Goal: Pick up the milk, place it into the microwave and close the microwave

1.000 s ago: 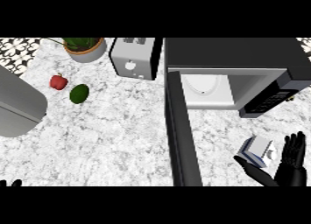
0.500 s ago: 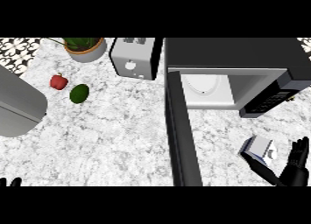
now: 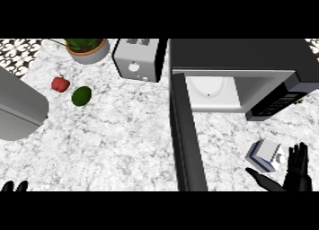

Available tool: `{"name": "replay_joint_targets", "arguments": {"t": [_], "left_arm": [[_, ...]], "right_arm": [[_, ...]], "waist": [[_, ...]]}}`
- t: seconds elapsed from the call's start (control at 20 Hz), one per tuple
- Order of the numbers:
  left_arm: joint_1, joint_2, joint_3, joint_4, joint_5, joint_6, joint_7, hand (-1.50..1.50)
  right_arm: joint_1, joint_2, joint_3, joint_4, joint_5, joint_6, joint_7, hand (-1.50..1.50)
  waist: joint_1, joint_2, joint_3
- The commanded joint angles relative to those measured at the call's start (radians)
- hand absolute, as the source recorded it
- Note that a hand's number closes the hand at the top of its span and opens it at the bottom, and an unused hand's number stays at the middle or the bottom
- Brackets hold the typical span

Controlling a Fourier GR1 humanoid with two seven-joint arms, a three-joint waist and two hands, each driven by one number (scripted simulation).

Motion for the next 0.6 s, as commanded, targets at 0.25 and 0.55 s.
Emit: {"name": "replay_joint_targets", "arguments": {"t": [0.25,0.55], "left_arm": [[0.058,0.033,0.053,-0.002,0.070,-0.043,-0.039,-1.50],[-0.029,0.027,0.098,0.043,0.094,-0.032,0.003,-1.50]], "right_arm": [[-0.039,0.027,0.060,0.003,0.006,0.158,-0.110,1.50],[-0.056,0.052,-0.014,-0.049,0.030,-0.098,-0.160,1.50]], "waist": [[0.001,-0.003,-0.002],[-0.009,-0.002,-0.003]]}}
